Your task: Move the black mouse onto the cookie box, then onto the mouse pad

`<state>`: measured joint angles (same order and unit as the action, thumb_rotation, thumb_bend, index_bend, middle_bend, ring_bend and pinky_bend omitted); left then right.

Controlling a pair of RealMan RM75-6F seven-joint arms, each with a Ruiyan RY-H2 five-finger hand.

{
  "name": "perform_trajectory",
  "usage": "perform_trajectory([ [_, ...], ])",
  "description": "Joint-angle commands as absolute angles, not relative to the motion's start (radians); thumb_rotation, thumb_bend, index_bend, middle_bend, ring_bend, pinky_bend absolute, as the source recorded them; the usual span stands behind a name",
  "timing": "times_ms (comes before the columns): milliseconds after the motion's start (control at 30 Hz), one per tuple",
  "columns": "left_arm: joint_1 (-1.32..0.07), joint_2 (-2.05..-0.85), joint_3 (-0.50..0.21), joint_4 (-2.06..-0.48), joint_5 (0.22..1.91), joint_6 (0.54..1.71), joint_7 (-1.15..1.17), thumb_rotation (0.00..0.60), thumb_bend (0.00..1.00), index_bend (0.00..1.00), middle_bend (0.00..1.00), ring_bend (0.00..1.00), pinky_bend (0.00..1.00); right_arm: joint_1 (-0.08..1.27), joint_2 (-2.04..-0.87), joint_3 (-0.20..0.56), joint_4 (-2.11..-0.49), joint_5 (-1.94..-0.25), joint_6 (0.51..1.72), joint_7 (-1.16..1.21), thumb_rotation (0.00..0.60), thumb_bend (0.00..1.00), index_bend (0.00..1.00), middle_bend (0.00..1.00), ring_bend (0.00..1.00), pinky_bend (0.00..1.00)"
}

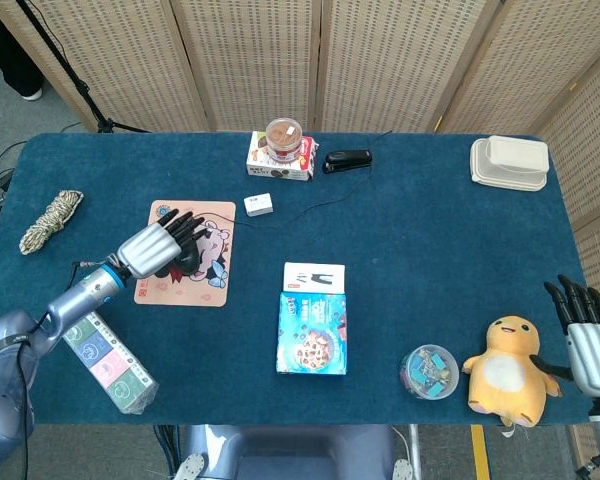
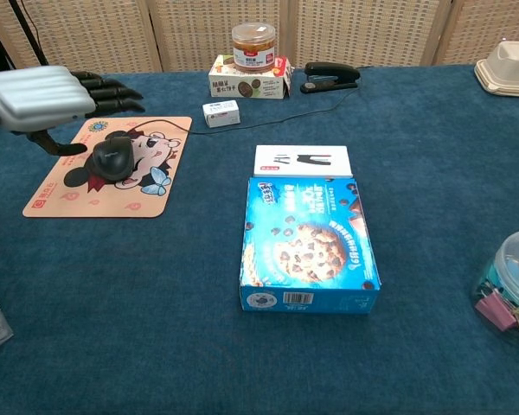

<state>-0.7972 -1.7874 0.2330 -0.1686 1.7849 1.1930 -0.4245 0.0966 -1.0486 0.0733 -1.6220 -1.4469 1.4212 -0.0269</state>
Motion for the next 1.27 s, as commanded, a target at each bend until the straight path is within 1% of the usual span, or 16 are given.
perform_trajectory([
  [33, -0.742, -1.714, 0.179, -0.259, 1.731, 1.330, -0.533, 0.600, 0.37, 0.00, 0.00, 0.00, 0.13, 0.093, -1.043, 0.069, -1.629, -1.458, 1.429, -0.020, 0.600, 0.15, 0.02, 0.00, 0.00, 0.00],
  [200, -0.657, -1.598, 0.120, -0.434, 1.664, 1.442, -0.589, 0.600, 0.36, 0.00, 0.00, 0.00, 0.05, 0.087, -1.031, 0.060, -1.647, -1.485, 1.444, -0.012, 0.600, 0.15, 0.02, 0.00, 0.00, 0.00],
  [267, -0.595, -1.512, 0.105, -0.587, 1.622, 1.450, -0.578, 0.600, 0.36, 0.00, 0.00, 0.00, 0.03, 0.081, -1.024, 0.054, -1.661, -1.502, 1.459, -0.029, 0.600, 0.15, 0.02, 0.00, 0.00, 0.00],
  [433, -0.495, -1.330, 0.098, -0.967, 1.540, 1.425, -0.478, 0.600, 0.36, 0.00, 0.00, 0.00, 0.01, 0.063, -1.018, 0.047, -1.688, -1.529, 1.500, -0.068, 0.600, 0.15, 0.02, 0.00, 0.00, 0.00],
  [500, -0.450, -1.275, 0.101, -1.090, 1.504, 1.426, -0.455, 0.600, 0.35, 0.00, 0.00, 0.00, 0.00, 0.056, -1.012, 0.043, -1.696, -1.541, 1.515, -0.078, 0.600, 0.12, 0.02, 0.00, 0.00, 0.00],
  [533, -0.425, -1.247, 0.098, -1.154, 1.484, 1.434, -0.428, 0.600, 0.34, 0.00, 0.00, 0.00, 0.00, 0.052, -1.007, 0.039, -1.704, -1.550, 1.522, -0.081, 0.600, 0.08, 0.02, 0.00, 0.00, 0.00],
  [567, -0.403, -1.232, 0.095, -1.196, 1.468, 1.449, -0.408, 0.600, 0.33, 0.00, 0.00, 0.00, 0.00, 0.048, -1.003, 0.036, -1.709, -1.560, 1.529, -0.081, 0.600, 0.04, 0.02, 0.00, 0.00, 0.00],
  [633, -0.346, -1.207, 0.089, -1.280, 1.435, 1.492, -0.369, 0.600, 0.30, 0.00, 0.00, 0.00, 0.00, 0.041, -0.994, 0.027, -1.721, -1.591, 1.550, -0.075, 0.600, 0.00, 0.01, 0.00, 0.00, 0.00],
  [733, -0.271, -1.179, 0.085, -1.382, 1.398, 1.547, -0.343, 0.600, 0.28, 0.00, 0.00, 0.00, 0.00, 0.030, -0.983, 0.014, -1.731, -1.632, 1.574, -0.066, 0.600, 0.00, 0.00, 0.00, 0.00, 0.00],
  [900, -0.168, -1.138, 0.093, -1.506, 1.372, 1.617, -0.304, 0.600, 0.28, 0.00, 0.00, 0.00, 0.00, 0.018, -0.970, 0.005, -1.741, -1.660, 1.599, -0.051, 0.600, 0.00, 0.00, 0.00, 0.00, 0.00],
  [1067, -0.102, -1.135, 0.092, -1.542, 1.348, 1.640, -0.288, 0.600, 0.28, 0.00, 0.00, 0.00, 0.00, 0.008, -0.962, 0.002, -1.743, -1.672, 1.615, -0.041, 0.600, 0.00, 0.00, 0.00, 0.00, 0.00],
  [1267, -0.065, -1.125, 0.086, -1.539, 1.374, 1.648, -0.263, 0.600, 0.28, 0.00, 0.00, 0.00, 0.00, -0.005, -0.955, -0.002, -1.752, -1.685, 1.634, -0.044, 0.600, 0.00, 0.00, 0.00, 0.00, 0.00],
])
